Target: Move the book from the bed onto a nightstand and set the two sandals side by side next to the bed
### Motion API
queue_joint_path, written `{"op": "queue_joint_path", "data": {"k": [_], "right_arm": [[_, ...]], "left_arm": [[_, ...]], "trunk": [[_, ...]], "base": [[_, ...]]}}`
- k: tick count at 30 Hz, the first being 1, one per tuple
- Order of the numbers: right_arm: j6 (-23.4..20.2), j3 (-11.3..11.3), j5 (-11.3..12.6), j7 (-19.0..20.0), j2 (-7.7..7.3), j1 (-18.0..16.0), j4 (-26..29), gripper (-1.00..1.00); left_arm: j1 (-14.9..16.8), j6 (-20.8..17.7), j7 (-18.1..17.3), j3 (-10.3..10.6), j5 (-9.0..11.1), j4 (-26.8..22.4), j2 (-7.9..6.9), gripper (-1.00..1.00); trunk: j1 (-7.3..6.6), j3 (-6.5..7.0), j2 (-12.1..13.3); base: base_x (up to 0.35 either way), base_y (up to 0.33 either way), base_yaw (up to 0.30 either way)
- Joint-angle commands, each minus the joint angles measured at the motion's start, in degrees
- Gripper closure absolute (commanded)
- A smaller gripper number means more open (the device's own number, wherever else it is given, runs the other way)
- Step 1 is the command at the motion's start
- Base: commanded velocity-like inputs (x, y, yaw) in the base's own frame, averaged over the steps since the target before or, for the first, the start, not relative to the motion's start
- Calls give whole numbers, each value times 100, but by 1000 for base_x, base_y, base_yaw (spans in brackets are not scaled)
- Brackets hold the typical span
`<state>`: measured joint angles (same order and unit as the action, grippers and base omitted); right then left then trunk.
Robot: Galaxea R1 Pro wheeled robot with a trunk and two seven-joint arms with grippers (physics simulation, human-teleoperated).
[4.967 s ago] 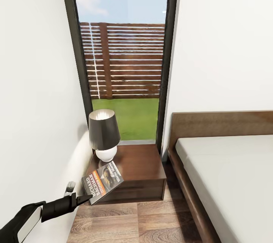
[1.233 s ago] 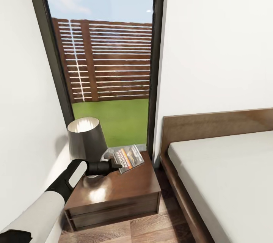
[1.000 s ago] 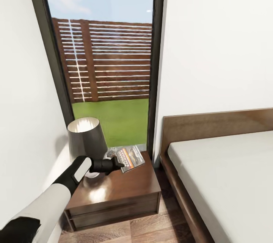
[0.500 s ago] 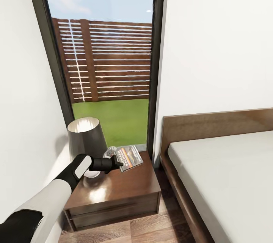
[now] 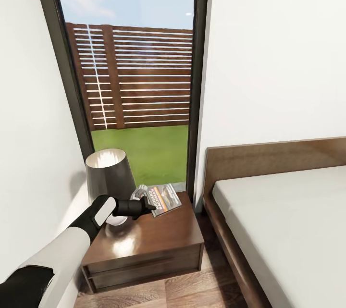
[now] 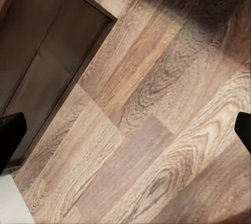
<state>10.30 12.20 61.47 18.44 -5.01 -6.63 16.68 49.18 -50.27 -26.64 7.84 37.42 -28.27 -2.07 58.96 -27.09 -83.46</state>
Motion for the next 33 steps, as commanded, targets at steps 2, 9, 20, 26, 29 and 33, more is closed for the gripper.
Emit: {"op": "queue_joint_path", "data": {"k": [2,9,20,26,29,33], "right_arm": [[30,42,63,76,-2,-5,-7,-100],[44,40,60,129,-21,-5,43,-100],[78,56,42,481,-31,-5,302,-100],[154,72,35,612,-61,-5,575,-100],[171,86,33,639,-63,-5,696,-100],[179,94,32,660,-57,-5,758,-100]], "left_arm": [[4,3,-28,44,-16,1,-2,100],[4,59,-27,44,-17,-1,4,100],[4,78,-33,28,-11,0,5,100],[5,79,-34,32,-14,-2,-2,100],[4,81,-34,33,-20,2,-13,100],[4,80,-34,33,-23,5,-19,100]], "trunk": [[0,-6,-3],[0,-6,-3],[0,-6,-3],[0,-6,-3],[0,-6,-3],[0,-6,-3]], "base": [[0,0,0],[0,0,0],[0,0,0],[0,0,0],[0,0,0],[0,0,0]]}}
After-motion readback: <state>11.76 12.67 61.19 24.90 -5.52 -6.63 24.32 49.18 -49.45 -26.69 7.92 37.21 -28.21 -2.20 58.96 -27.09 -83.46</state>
